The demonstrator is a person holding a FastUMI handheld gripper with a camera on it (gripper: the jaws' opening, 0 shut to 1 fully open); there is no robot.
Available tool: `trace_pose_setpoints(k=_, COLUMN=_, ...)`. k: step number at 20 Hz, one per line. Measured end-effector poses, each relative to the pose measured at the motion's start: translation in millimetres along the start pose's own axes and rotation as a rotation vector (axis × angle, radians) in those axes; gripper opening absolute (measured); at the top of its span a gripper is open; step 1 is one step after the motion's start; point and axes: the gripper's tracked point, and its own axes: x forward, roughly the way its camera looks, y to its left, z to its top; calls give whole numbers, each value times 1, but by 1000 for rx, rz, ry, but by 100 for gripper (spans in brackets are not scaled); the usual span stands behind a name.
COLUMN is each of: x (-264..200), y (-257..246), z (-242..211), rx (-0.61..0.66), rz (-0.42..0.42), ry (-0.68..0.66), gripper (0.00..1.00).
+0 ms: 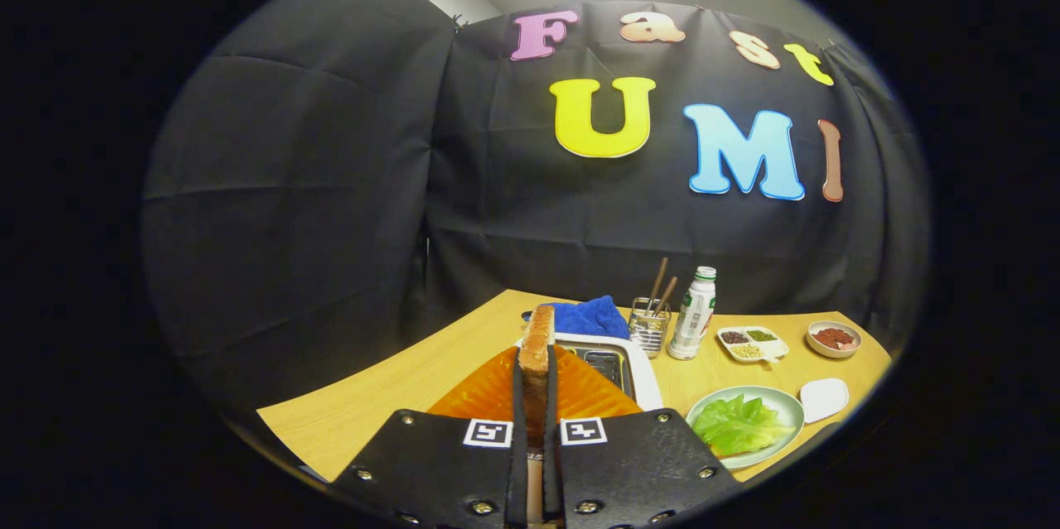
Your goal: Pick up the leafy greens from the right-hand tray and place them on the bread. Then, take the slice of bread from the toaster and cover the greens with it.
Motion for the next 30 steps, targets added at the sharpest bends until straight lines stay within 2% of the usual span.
trace_pose_setpoints(k=13, x=-25, y=-14, z=68, rx=8, rz=2, ry=-109, gripper=7)
trace_pose_setpoints(k=18, x=-46, y=-46, z=85, rx=17, rz=-19, ry=-155, gripper=7)
trace_pose_setpoints(k=21, x=-59, y=-82, z=86, rx=16, rz=-62, ry=-164, gripper=7)
trace_pose_setpoints(k=23, x=-66, y=-117, z=85, rx=-5, rz=-131, ry=-175, gripper=7)
trace_pose_setpoints(k=30, x=-76, y=-199, z=54, rx=23, rz=-264, ry=-133, gripper=7)
